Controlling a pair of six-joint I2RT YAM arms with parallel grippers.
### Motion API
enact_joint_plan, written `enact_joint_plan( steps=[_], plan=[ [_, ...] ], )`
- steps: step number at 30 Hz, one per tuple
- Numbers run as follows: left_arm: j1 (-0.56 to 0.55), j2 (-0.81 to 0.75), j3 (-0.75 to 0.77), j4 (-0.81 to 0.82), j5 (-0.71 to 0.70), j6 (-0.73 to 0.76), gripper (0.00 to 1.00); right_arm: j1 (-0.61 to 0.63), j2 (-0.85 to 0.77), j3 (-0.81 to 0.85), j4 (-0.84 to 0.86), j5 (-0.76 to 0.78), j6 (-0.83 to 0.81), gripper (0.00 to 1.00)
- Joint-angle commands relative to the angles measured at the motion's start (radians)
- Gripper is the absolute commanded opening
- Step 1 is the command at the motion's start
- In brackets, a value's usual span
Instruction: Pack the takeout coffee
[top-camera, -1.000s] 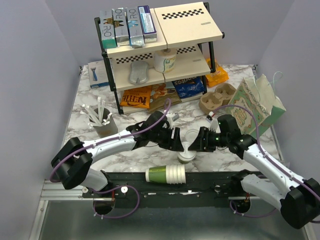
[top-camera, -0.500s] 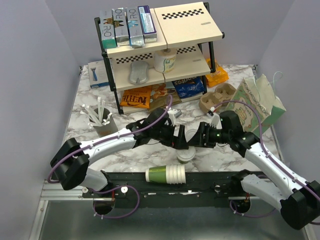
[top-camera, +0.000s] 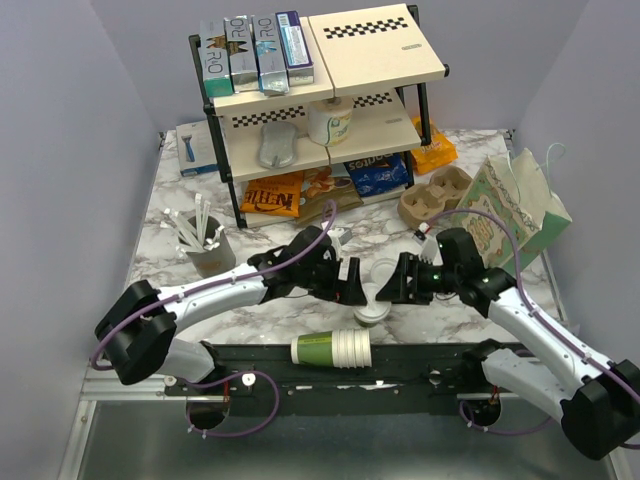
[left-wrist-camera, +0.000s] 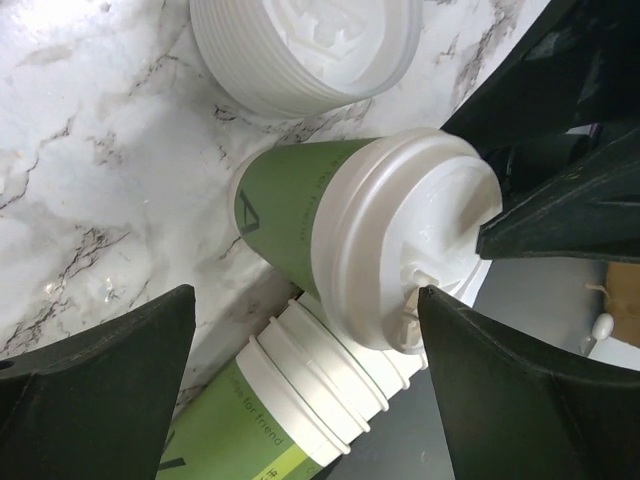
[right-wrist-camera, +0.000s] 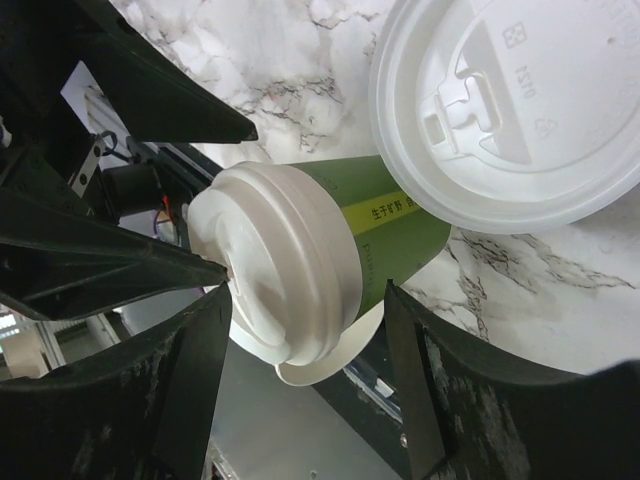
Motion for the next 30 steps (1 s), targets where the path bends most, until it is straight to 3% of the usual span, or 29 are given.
enact_joint_plan(
  steps=[1, 3, 6, 7, 12, 18, 20, 22, 28, 30],
  plan=[
    [-0.002, 0.026, 0.006, 0.068, 0.035, -0.034, 0.99, 0.005, 0.026, -0.03, -0.007, -0.011, -0.006, 0.67],
    [-0.002, 0.048, 0.017, 0.067, 0.043, -0.034, 0.99, 0.005, 0.043, -0.043, 0.003, -0.017, -0.001, 0.65],
    [-0.002, 0.061, 0.019, 0.068, 0.047, -0.037, 0.96, 0.005, 0.057, -0.057, 0.024, 0.002, 0.022, 0.56],
    [-0.002, 0.065, 0.02, 0.068, 0.047, -0.037, 0.95, 0.005, 0.06, -0.066, 0.026, 0.021, 0.033, 0.5],
    [-0.002, 0.086, 0.016, 0.08, 0.052, -0.052, 0.82, 0.005, 0.078, -0.083, 0.042, 0.013, 0.051, 0.42],
    [-0.001, 0.114, 0.003, 0.1, 0.066, -0.08, 0.63, 0.005, 0.127, -0.119, 0.064, 0.012, 0.076, 0.33],
    [0.007, 0.121, -0.007, 0.104, 0.069, -0.095, 0.48, 0.005, 0.141, -0.117, 0.053, 0.025, 0.083, 0.31],
    [0.015, 0.138, -0.014, 0.102, 0.075, -0.107, 0.43, 0.005, 0.156, -0.106, 0.023, 0.064, 0.088, 0.3],
    [0.041, 0.149, -0.034, 0.071, 0.076, -0.121, 0.42, 0.005, 0.172, -0.07, -0.048, 0.134, 0.076, 0.3],
    [0.041, 0.134, -0.029, 0.07, 0.075, -0.112, 0.46, 0.005, 0.158, -0.057, -0.043, 0.127, 0.065, 0.33]
  ],
)
